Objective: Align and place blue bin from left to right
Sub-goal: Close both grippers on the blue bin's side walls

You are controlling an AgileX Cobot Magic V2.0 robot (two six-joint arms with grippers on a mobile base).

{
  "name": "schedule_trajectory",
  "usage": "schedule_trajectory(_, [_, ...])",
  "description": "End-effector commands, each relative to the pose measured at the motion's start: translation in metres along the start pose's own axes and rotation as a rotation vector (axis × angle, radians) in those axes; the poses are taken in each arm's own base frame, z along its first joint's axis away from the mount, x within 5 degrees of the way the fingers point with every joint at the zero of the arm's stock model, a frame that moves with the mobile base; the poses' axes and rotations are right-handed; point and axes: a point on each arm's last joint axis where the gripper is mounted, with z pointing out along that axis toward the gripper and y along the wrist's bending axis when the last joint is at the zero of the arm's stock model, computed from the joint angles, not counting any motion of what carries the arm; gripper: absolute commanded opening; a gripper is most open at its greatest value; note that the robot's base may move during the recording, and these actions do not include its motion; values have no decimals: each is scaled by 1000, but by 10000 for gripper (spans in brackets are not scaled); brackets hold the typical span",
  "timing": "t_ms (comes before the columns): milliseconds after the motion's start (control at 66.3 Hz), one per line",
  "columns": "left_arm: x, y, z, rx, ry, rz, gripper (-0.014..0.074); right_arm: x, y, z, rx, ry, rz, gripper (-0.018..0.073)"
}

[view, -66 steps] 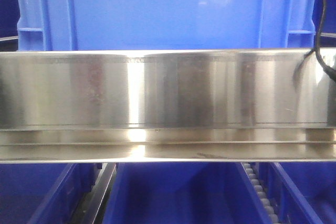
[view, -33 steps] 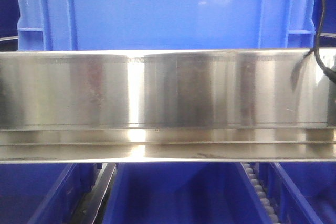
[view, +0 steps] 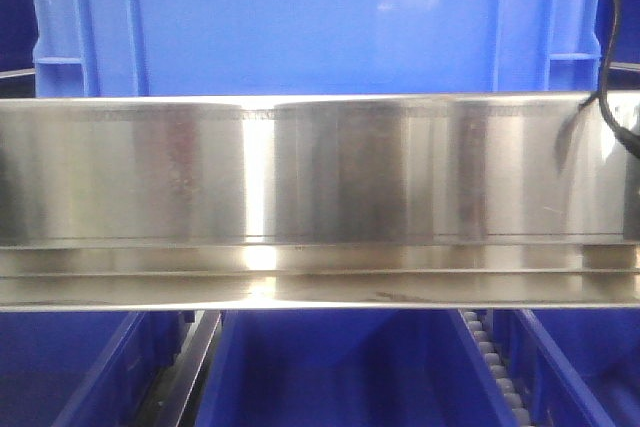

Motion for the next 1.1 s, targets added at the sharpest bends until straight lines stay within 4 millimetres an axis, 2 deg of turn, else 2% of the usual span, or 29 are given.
schedule_trajectory(0, [2, -5, 15, -30, -1, -5, 367, -3, -3, -3, 8, -21, -9, -78])
schedule_trajectory(151, [8, -8, 38, -66, 34, 19, 367, -3, -3, -3, 8, -21, -9, -78])
schedule_trajectory(317, [12, -10, 50, -71, 60, 21, 342, -3, -3, -3, 8, -23, -9, -78])
schedule_trajectory(830, [13, -12, 51, -59, 67, 4, 333, -4, -2, -3, 4, -35, -9, -78])
schedule_trajectory(935, [13, -13, 50, -56, 69, -26, 258, -4, -2, -3, 4, -35, -9, -78])
schedule_trajectory(1086, [14, -20, 49, -40, 59, -18, 19, -4, -2, -3, 3, -37, -9, -78])
